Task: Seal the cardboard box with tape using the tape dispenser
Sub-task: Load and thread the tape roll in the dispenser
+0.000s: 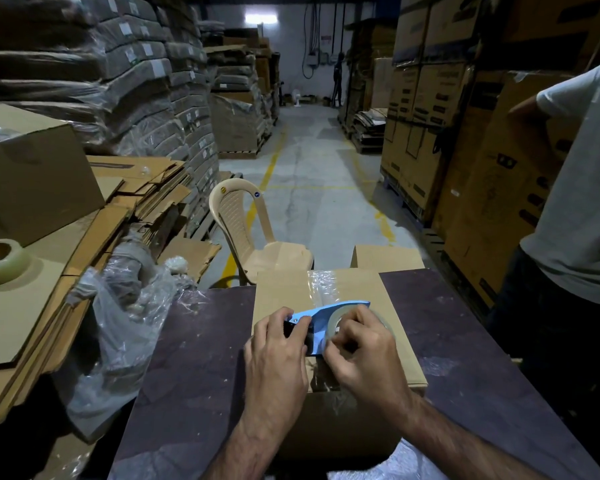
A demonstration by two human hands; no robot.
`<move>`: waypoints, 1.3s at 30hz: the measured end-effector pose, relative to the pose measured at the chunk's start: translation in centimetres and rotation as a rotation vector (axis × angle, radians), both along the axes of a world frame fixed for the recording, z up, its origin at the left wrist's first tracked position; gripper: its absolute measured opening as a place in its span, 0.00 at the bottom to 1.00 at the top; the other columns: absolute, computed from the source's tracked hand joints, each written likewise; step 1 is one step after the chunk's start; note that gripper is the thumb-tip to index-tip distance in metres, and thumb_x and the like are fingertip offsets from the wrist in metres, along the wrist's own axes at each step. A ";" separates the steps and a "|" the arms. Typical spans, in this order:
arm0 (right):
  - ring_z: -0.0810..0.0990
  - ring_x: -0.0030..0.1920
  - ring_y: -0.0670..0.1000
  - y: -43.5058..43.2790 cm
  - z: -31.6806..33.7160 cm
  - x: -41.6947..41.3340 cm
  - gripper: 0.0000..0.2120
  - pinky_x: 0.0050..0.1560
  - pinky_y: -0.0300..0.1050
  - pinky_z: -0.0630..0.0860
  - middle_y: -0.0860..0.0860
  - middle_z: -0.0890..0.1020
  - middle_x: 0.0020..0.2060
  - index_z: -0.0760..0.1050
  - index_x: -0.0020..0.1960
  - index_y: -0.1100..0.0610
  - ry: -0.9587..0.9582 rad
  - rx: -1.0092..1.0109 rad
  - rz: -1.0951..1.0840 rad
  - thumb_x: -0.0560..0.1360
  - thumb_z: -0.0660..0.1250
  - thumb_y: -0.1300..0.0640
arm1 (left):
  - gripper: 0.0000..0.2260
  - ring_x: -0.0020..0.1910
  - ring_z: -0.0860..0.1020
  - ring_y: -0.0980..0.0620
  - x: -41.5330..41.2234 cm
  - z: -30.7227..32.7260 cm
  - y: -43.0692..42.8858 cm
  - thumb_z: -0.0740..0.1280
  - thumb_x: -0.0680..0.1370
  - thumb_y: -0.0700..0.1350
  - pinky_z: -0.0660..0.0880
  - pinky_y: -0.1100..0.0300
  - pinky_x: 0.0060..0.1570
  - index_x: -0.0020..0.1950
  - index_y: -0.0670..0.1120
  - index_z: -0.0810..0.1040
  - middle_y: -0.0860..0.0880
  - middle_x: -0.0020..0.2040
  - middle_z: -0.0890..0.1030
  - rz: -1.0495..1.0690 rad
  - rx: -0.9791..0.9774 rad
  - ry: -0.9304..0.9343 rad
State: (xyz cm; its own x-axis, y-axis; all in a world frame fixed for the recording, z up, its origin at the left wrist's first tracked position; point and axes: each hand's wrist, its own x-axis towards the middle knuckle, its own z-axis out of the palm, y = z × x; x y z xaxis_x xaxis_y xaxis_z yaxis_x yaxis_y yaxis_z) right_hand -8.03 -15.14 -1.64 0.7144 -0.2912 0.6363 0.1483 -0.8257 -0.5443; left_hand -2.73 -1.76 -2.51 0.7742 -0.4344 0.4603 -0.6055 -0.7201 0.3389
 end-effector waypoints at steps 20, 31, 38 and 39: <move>0.76 0.34 0.49 1.0 0.5 2.4 0.04 0.35 0.40 0.65 0.49 0.76 0.38 0.79 0.40 0.55 0.184 -0.023 -0.271 0.67 0.72 0.60 | 0.22 0.48 0.78 0.56 0.8 -1.1 0.3 0.70 0.71 0.31 0.77 0.65 0.46 0.58 0.51 0.71 0.53 0.58 0.75 -0.218 -0.253 0.081; 0.75 0.39 0.43 0.7 0.8 2.0 0.02 0.38 0.37 0.72 0.44 0.76 0.39 0.82 0.43 0.50 0.267 0.041 -0.129 0.71 0.72 0.55 | 0.15 0.49 0.75 0.60 1.3 0.1 0.7 0.65 0.75 0.34 0.69 0.80 0.48 0.58 0.49 0.74 0.55 0.55 0.75 -0.281 -0.233 0.181; 0.71 0.36 0.42 0.3 1.2 1.9 0.06 0.33 0.30 0.62 0.43 0.70 0.36 0.83 0.46 0.50 0.327 -0.040 -0.001 0.74 0.68 0.57 | 0.16 0.46 0.74 0.60 1.6 0.4 1.0 0.65 0.77 0.36 0.71 0.78 0.42 0.60 0.51 0.70 0.57 0.52 0.74 -0.249 -0.258 0.263; 0.71 0.38 0.43 0.3 1.4 1.9 0.06 0.33 0.30 0.62 0.43 0.70 0.37 0.83 0.47 0.50 0.336 -0.053 0.019 0.75 0.68 0.58 | 0.16 0.46 0.75 0.60 1.7 0.4 1.1 0.65 0.77 0.36 0.72 0.76 0.42 0.60 0.52 0.69 0.57 0.51 0.74 -0.257 -0.260 0.277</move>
State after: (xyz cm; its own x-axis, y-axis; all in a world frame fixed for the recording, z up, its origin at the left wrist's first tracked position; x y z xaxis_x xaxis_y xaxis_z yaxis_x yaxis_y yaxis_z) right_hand -6.11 -14.87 -0.29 0.8919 -0.2487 0.3778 -0.0166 -0.8527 -0.5221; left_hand -1.06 -0.63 -2.07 0.7656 -0.5259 0.3704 -0.6147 -0.4284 0.6623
